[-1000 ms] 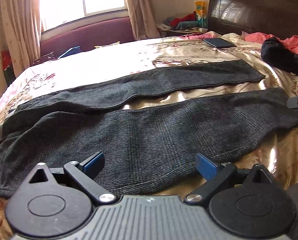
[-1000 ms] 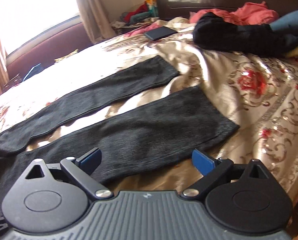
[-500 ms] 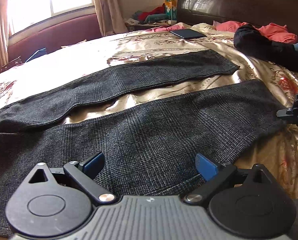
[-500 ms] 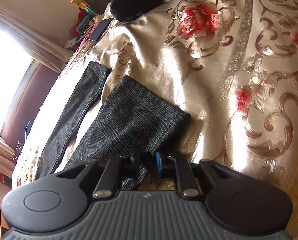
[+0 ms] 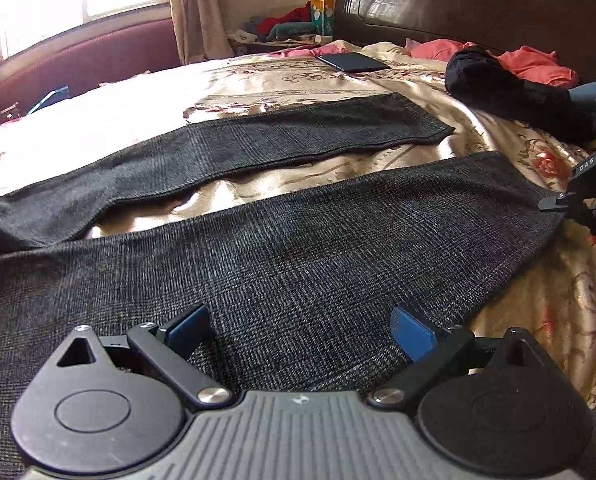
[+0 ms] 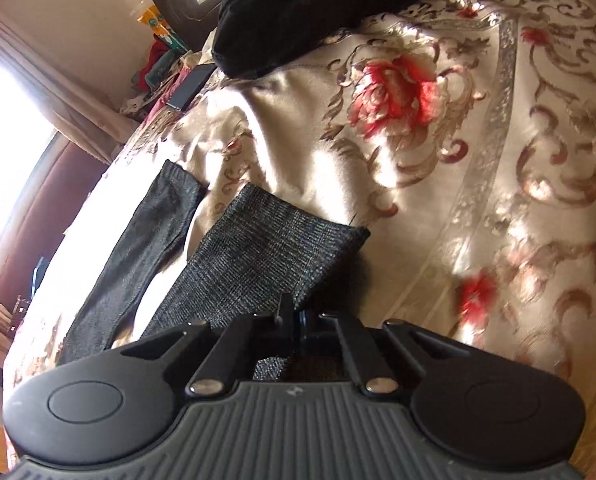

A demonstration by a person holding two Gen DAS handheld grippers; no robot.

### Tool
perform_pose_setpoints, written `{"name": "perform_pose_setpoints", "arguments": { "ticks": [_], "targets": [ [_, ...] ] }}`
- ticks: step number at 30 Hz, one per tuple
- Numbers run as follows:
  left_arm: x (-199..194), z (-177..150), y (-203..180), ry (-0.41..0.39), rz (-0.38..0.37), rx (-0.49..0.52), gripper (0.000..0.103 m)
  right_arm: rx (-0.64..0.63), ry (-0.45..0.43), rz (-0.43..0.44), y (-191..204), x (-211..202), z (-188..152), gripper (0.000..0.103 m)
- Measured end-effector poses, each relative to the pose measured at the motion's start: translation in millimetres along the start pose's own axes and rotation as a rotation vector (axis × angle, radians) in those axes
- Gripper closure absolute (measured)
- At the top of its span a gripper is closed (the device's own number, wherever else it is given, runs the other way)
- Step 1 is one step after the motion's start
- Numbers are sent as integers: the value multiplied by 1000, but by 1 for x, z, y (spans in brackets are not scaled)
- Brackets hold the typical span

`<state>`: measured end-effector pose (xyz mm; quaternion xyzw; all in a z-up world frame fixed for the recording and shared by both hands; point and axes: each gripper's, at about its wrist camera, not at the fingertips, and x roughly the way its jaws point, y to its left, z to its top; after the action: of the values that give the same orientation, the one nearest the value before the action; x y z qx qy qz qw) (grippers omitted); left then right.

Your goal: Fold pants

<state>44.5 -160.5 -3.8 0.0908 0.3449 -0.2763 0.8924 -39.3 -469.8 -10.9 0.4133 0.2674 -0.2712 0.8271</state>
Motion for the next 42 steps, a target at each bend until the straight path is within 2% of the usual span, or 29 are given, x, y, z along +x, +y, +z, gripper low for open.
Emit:
{"name": "perform_pose_setpoints", "arguments": {
  "ticks": [3, 6, 8, 10, 12, 14, 16, 19, 23, 26, 29, 31, 33, 36, 38, 39, 42],
  "targets": [
    [-1, -2, -4, -6, -4, 14, 0, -77, 62, -32, 0, 4, 6, 99],
    [-17, -5, 15, -26, 32, 40, 0, -161, 36, -74, 14, -10, 5, 87],
    [-36, -8, 46, -42, 99, 56, 0, -200, -20, -119, 24, -25, 2, 81],
    [-56, -13, 85, -52, 191, 49, 0, -278, -77, -149, 41, -40, -9, 81],
    [-72, -20, 125, -46, 291, 18, 0, -409, -92, -111, 72, -47, -26, 81],
    [-82, -29, 167, -21, 402, -21, 0, -505, -65, -43, 107, -44, -42, 81],
    [-91, -42, 204, 13, 498, -57, 0, -524, 11, 60, 142, -29, -55, 78],
    [-100, -55, 228, 26, 558, -82, 0, -503, 54, 118, 179, 1, -63, 78],
    [-96, -58, 231, 16, 543, -78, 0, -480, 81, 122, 208, 44, -60, 78],
    [-83, -44, 222, 11, 502, -57, 0, -428, 82, 87, 216, 74, -52, 77],
    [-71, -31, 211, -24, 458, -31, 0, -316, 103, 79, 202, 95, -47, 70],
    [-62, -24, 205, -45, 428, -32, 0, -236, 113, 94, 190, 109, -45, 72],
    [-54, -19, 202, -52, 403, -36, 0, -147, 82, 136, 182, 116, -41, 72],
    [-43, -15, 197, -45, 393, -16, 0, -46, 63, 164, 180, 126, -34, 72],
    [-40, -14, 197, -40, 404, -4, 0, -45, 48, 138, 184, 131, -30, 93],
    [-40, -13, 199, -40, 409, -3, 0, -55, 44, 112, 186, 132, -28, 99],
    [-47, -12, 204, -57, 414, -15, 0, -97, 22, 103, 190, 124, -25, 100]
  ]
}}
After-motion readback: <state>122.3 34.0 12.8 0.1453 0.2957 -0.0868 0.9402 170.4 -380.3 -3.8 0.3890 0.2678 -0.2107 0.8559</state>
